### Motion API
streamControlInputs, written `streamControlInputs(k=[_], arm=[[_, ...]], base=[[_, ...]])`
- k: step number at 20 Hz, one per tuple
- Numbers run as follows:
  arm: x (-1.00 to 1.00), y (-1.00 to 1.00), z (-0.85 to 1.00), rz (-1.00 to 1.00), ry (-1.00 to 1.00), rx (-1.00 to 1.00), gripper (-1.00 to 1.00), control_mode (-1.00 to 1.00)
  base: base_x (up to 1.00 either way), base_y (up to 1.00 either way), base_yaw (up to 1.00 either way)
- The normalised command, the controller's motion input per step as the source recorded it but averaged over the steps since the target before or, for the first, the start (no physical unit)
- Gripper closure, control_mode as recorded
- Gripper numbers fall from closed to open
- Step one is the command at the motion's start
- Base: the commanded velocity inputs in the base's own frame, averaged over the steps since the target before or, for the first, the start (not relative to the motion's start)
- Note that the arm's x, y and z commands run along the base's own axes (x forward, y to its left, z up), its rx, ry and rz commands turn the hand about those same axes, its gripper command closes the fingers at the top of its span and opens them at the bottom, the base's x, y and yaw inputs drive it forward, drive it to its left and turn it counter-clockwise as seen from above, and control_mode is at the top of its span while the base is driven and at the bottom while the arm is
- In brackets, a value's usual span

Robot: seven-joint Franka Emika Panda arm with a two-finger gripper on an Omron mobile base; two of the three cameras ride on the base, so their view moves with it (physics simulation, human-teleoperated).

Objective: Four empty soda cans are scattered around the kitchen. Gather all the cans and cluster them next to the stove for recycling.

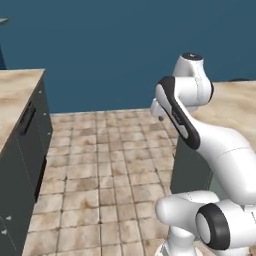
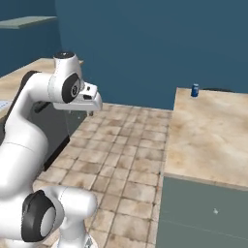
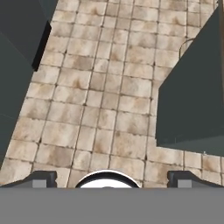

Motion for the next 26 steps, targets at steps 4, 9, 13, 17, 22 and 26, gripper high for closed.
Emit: streamControlInputs(k=[4,9,13,17,22,26], arm=[[0.0,0.0,0.0,0.0,0.0,0.0,-1.0,1.0],[0.0,0.0,0.0,0.0,0.0,0.0,-1.0,1.0],[0.0,0.0,0.0,0.0,0.0,0.0,-1.0,1.0],[0.0,0.0,0.0,0.0,0.0,0.0,-1.0,1.0],[0.0,0.0,0.0,0.0,0.0,0.0,-1.0,1.0],[0.0,0.0,0.0,0.0,0.0,0.0,-1.0,1.0]], base=[[0.7,0.17,-0.07],[0.75,0.12,-0.06],[0.75,0.14,-0.08],[0.75,0.16,-0.11],[0.74,0.17,-0.12],[0.75,0.15,-0.09]])
